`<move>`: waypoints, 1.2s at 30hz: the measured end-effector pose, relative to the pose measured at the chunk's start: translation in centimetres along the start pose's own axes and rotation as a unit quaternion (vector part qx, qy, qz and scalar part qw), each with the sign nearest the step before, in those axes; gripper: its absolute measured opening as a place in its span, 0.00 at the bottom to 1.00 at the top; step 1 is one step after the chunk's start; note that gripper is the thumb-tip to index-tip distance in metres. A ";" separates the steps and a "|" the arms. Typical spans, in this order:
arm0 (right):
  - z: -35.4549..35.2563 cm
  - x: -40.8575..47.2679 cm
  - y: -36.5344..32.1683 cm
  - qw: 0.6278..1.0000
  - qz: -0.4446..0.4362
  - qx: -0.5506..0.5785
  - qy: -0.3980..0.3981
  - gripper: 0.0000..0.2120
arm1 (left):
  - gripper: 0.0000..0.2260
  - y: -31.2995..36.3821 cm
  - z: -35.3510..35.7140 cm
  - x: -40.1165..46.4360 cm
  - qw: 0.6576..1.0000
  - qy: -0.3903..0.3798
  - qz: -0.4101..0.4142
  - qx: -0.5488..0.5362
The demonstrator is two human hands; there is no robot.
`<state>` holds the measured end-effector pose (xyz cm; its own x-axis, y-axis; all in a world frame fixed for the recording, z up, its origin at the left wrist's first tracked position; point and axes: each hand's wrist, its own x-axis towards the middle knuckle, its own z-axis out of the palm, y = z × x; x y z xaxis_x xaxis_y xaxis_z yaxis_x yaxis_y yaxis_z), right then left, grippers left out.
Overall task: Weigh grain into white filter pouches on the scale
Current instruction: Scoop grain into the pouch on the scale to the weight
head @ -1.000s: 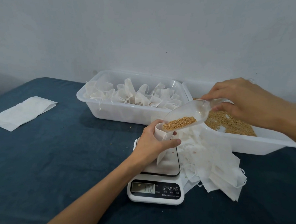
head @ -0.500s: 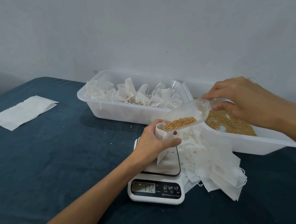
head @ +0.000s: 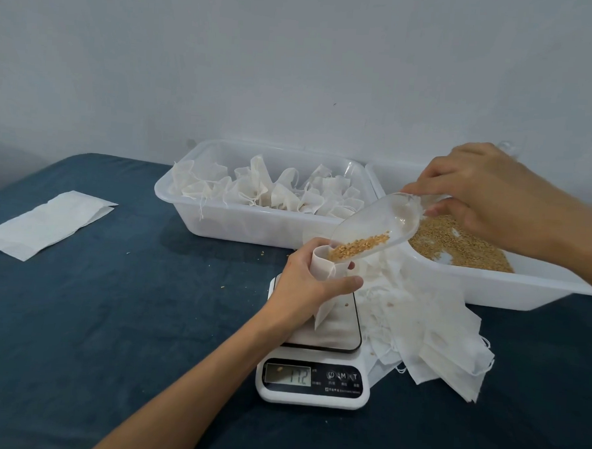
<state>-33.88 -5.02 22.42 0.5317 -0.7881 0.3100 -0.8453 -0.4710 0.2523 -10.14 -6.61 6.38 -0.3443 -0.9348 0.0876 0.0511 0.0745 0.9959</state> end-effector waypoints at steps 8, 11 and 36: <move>0.0 0.1 -0.2 0.996 -0.040 -0.062 0.041 0.21 | 0.19 0.0 0.1 0.0 1.000 0.002 0.001 -0.010; 0.0 0.2 -0.4 0.994 -0.052 -0.078 0.059 0.21 | 0.19 0.0 0.0 0.0 1.000 0.002 -0.001 -0.014; 7.9 -3.0 4.0 0.933 0.295 0.190 0.086 0.15 | 0.19 0.4 -0.4 0.0 0.998 0.010 -0.005 -0.058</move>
<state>-39.26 -7.71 15.28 -0.0586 -0.8949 0.4423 -0.9339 -0.1074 -0.3410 -9.74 -6.69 6.74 -0.3267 -0.9420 0.0762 0.1572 0.0253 0.9872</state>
